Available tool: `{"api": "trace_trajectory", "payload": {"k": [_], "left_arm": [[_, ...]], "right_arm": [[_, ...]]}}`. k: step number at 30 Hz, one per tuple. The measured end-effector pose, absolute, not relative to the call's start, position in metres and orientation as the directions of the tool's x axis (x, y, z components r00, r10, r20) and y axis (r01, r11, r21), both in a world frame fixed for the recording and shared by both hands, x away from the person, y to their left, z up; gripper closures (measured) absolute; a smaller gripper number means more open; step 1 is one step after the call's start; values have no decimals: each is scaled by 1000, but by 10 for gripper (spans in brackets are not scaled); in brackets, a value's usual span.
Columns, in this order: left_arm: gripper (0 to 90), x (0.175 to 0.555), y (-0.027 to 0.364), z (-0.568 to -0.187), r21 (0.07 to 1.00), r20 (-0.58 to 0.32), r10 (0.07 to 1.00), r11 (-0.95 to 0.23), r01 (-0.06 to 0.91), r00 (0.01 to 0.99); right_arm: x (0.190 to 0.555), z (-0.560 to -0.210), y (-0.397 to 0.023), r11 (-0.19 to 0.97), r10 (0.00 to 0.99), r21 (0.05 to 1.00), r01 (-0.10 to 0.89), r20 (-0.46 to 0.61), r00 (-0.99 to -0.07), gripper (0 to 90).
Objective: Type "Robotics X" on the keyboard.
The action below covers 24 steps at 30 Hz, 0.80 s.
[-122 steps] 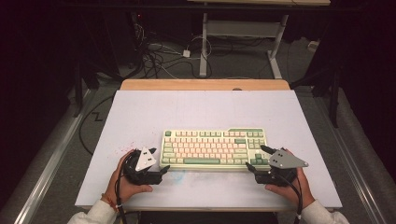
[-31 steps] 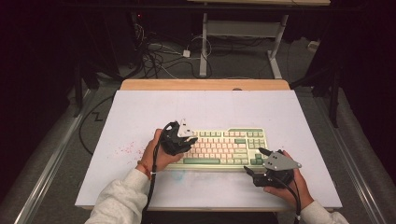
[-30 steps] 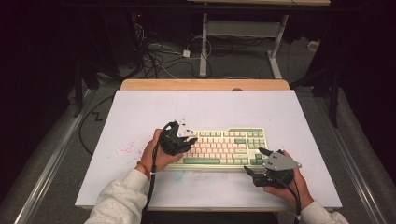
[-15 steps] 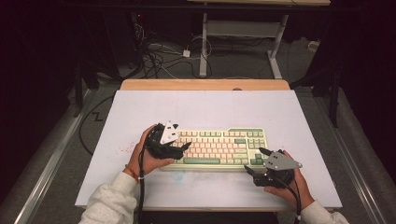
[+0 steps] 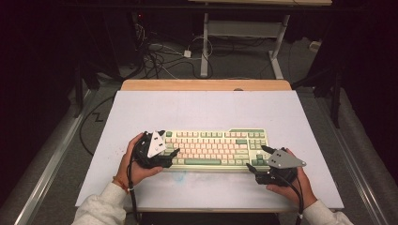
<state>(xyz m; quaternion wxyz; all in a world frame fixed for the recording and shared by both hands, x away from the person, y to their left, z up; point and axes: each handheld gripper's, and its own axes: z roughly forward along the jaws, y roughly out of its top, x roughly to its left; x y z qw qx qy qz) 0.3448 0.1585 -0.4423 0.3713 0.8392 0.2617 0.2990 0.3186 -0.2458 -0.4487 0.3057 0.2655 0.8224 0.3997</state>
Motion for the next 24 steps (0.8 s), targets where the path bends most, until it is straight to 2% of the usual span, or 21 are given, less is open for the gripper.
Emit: {"api": "trace_trajectory", "payload": {"k": [9, 15, 19, 24], "left_arm": [[195, 332, 168, -450, 781, 288, 665, -580, 233, 689], [195, 321, 172, -459, 764, 273, 650, -595, 251, 710], [196, 317, 177, -462, 761, 264, 647, -596, 258, 715], [195, 314, 182, -465, 760, 252, 653, -591, 272, 714]], "right_arm": [[326, -441, -238, 534, 691, 823, 196, -291, -661, 249], [335, -436, -226, 514, 674, 833, 207, -242, -698, 321], [341, -435, -211, 531, 656, 822, 208, -243, -715, 421], [351, -436, -188, 572, 598, 796, 197, -241, -764, 661]]}}
